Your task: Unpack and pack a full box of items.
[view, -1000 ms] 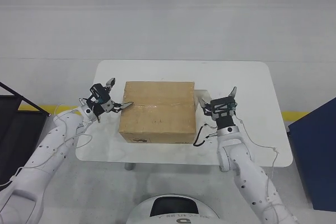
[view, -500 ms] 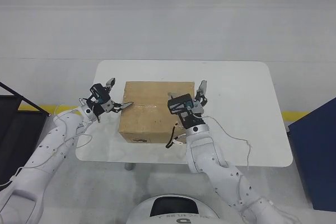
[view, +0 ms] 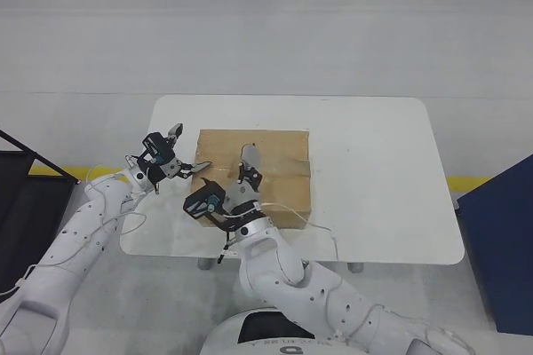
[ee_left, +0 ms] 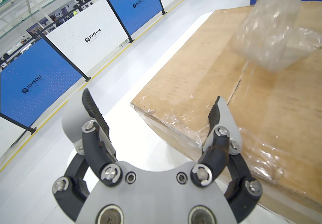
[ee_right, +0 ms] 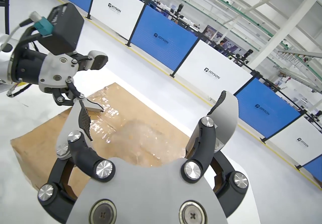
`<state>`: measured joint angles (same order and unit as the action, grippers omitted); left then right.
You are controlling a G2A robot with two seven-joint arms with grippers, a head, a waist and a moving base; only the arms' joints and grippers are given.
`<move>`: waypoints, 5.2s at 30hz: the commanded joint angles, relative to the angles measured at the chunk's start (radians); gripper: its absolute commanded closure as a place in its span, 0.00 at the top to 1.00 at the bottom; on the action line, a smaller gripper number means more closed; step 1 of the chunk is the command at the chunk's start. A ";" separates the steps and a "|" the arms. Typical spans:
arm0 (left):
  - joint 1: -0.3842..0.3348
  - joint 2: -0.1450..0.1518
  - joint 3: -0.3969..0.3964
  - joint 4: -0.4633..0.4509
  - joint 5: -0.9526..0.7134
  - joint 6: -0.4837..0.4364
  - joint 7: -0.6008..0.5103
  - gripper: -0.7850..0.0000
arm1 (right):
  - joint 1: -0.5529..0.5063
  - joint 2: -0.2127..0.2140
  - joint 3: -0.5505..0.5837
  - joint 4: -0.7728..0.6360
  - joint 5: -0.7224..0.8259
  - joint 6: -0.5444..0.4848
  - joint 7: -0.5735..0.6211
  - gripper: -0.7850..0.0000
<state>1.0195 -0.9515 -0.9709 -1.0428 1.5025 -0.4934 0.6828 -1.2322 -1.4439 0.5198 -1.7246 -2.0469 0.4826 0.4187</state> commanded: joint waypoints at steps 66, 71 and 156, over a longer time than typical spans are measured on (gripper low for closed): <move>0.126 0.032 -0.200 -0.053 0.008 0.070 -0.218 1.00 | -0.086 0.223 0.908 0.344 2.194 -1.282 0.561 1.00; 0.060 -0.001 -0.115 -0.004 0.029 0.069 -0.216 1.00 | -0.072 0.226 0.881 0.354 2.216 -1.207 0.558 1.00; 0.004 -0.066 -0.136 0.049 0.059 0.040 -0.099 1.00 | 0.088 0.227 0.718 0.604 2.593 -0.882 0.629 1.00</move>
<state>1.0132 -1.0226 -1.0895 -0.9829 1.5677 -0.4501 0.5730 -1.1431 -1.2170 1.2359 -1.1204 0.5439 -0.3960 1.0471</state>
